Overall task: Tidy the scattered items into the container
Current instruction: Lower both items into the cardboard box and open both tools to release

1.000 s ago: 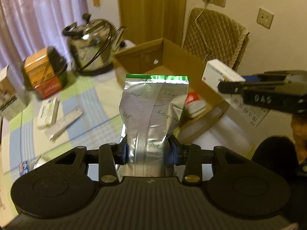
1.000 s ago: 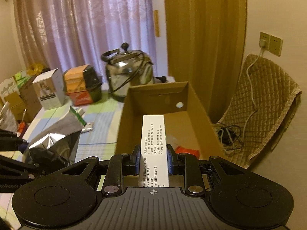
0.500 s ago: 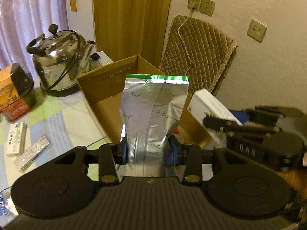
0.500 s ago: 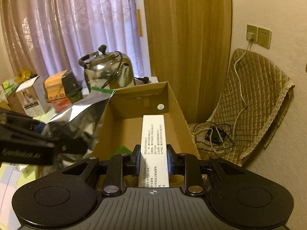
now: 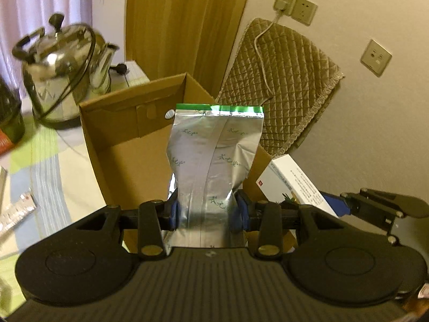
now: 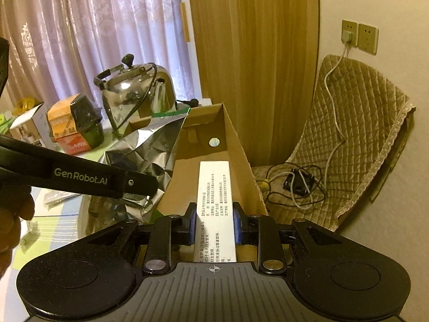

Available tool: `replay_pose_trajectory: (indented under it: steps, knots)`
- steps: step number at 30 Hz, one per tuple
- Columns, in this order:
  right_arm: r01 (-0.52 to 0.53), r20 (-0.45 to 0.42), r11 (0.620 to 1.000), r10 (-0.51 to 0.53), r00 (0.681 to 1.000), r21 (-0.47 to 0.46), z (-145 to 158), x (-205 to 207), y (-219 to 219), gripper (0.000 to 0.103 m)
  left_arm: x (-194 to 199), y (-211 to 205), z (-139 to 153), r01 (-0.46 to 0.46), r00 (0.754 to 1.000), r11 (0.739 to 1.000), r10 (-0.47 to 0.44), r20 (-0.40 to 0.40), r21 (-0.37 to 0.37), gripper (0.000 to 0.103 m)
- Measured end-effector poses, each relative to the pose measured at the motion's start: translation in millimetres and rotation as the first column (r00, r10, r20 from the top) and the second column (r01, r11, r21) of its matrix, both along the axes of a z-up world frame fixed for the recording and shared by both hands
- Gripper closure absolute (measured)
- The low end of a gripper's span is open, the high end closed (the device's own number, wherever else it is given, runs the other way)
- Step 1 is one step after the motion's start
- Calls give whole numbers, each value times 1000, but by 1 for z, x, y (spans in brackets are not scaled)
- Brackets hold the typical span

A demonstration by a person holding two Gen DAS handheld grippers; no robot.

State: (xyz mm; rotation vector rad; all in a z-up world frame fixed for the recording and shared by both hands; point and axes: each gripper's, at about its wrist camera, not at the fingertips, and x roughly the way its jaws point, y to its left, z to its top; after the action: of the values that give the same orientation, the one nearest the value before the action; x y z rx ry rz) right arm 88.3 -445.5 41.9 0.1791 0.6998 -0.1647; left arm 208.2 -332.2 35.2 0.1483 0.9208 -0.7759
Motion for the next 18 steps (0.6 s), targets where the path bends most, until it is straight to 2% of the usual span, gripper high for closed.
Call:
replay_pose_trajectory:
  steps: [5,18]
  knots:
    - [-6,-6,1000,6,1000,2,-8,11,-4,74,8,-2,-14,-32,999,999,32,-18,3,67]
    - [-7,-20,1000,7,1000,-4,-24,40,-15,74,27,-15,-32,-94,994,994,90,62,59,67]
